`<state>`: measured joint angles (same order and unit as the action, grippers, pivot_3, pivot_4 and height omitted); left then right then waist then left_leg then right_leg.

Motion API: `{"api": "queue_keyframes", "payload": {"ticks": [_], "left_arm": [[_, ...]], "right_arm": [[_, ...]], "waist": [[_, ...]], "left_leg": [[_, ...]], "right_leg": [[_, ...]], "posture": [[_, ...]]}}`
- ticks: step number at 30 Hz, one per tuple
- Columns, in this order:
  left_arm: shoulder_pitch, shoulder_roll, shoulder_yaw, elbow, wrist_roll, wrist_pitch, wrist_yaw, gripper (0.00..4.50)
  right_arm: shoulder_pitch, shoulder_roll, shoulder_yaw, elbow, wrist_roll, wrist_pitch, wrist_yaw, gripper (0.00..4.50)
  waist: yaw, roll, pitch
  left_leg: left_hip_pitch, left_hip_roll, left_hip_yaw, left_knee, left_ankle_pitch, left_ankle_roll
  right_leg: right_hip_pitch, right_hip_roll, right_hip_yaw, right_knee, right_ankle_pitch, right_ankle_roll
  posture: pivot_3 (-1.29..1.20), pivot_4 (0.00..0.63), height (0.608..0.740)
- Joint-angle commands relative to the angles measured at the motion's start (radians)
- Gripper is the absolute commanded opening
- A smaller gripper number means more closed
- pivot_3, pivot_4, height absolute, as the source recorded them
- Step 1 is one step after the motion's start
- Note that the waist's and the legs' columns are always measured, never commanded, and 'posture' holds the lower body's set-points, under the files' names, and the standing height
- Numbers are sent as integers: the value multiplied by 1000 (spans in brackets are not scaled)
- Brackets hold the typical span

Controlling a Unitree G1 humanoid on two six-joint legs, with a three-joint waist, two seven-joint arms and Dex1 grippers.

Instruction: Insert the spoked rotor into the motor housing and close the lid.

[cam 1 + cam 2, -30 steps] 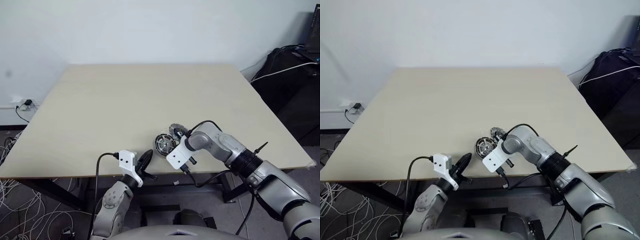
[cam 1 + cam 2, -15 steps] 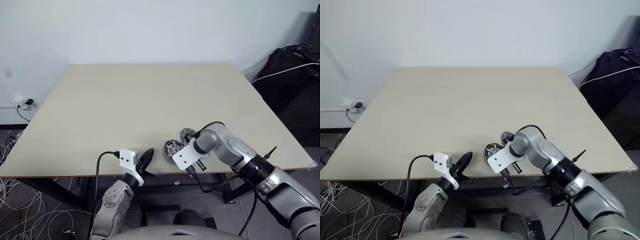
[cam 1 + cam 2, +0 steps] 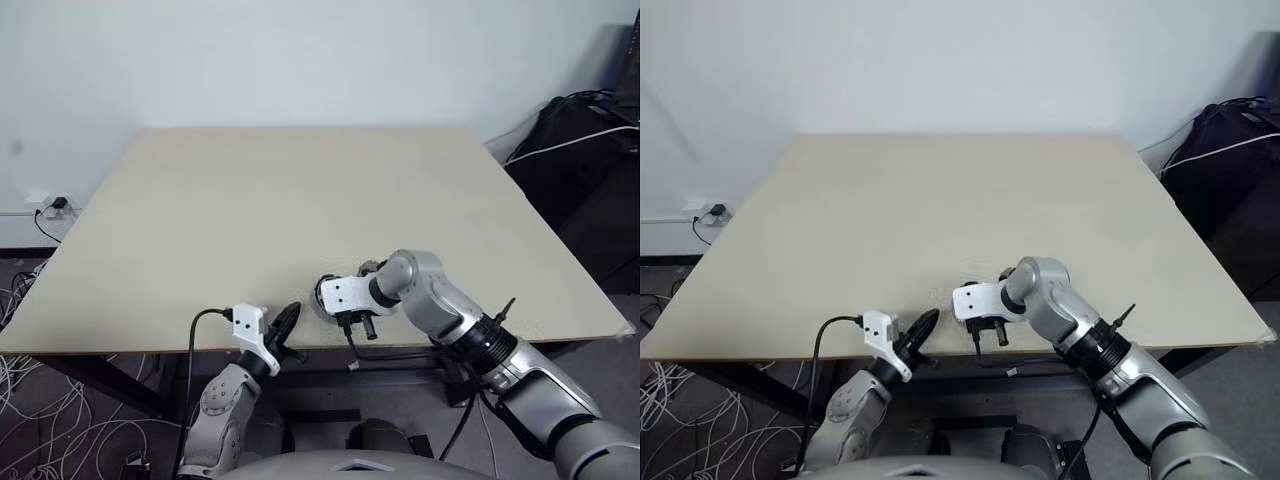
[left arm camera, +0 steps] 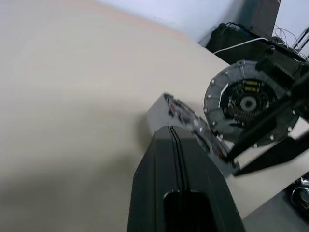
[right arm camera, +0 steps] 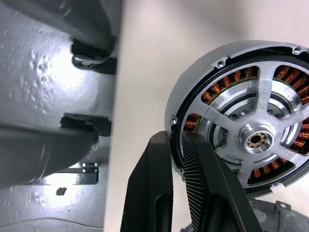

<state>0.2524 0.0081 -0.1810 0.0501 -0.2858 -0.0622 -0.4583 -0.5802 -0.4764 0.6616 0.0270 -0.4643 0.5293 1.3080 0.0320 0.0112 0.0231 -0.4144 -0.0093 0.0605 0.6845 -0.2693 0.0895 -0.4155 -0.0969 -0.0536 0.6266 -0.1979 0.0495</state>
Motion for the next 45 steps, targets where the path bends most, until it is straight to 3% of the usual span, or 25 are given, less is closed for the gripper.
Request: {"api": "queue_keyframes", "payload": {"ticks": [1, 9, 19, 29, 32, 36, 39, 45], "left_arm": [[-20, -11, 7, 29, -1, -59, -24, 0], [2, -5, -7, -94, -7, 11, 0, 0], [4, -11, -13, -112, -2, 33, 11, 0], [11, -5, -24, -150, -3, 61, 21, 0], [10, -4, -24, -148, -4, 61, 19, 0], [16, 2, -26, -168, -6, 72, 21, 0], [17, 5, -24, -178, -5, 81, 23, 0], [10, 14, -27, -179, 1, 89, 21, 0]], "right_arm": [[-37, -14, -11, 4, -12, 2, -26, 106], [-32, 17, -30, -8, 52, 74, -21, 106], [-55, 115, -95, -31, 171, 219, -103, 3205], [-63, 194, -161, -233, 402, 427, -124, 3205], [-66, 259, -234, -258, 463, 448, -205, 3205], [-91, 386, -377, -240, 490, 383, -417, 3205], [-102, 388, -401, -225, 438, 271, -554, 2613], [-42, 257, -344, -238, 317, 76, -696, 714]], "waist": [[0, 0, 0], [-1, 0, 0], [-5, 1, 0], [-9, 1, 0], [-12, 1, 0], [-16, 1, 0], [-16, 1, -1], [-17, 1, -1]], "left_leg": [[0, 0, 0, 0, 0, 0], [0, 0, 0, 0, 0, 0], [0, 0, 0, 0, 0, 0], [-1, 1, -1, -1, 0, 0], [-1, 1, -1, -1, 0, 0], [-1, 1, -1, -2, 0, -1], [-2, 1, -1, -3, 0, -1], [-4, -1, 1, -3, 0, -1]], "right_leg": [[0, 0, 0, 0, 0, 0], [0, 0, 0, 0, 0, 0], [0, 0, 0, 0, 0, 0], [-1, -1, 0, 0, 0, 0], [-2, -1, 0, 0, 0, 0], [-3, -1, 0, 0, 0, 0], [-4, 0, 1, 0, 0, 0], [-6, -1, 2, -1, 0, 0]], "posture": [[0, 0, 740], [0, 0, 740], [0, 0, 740], [0, 0, 740], [0, 0, 740], [0, 0, 740], [0, 0, 740], [0, 0, 740]]}}
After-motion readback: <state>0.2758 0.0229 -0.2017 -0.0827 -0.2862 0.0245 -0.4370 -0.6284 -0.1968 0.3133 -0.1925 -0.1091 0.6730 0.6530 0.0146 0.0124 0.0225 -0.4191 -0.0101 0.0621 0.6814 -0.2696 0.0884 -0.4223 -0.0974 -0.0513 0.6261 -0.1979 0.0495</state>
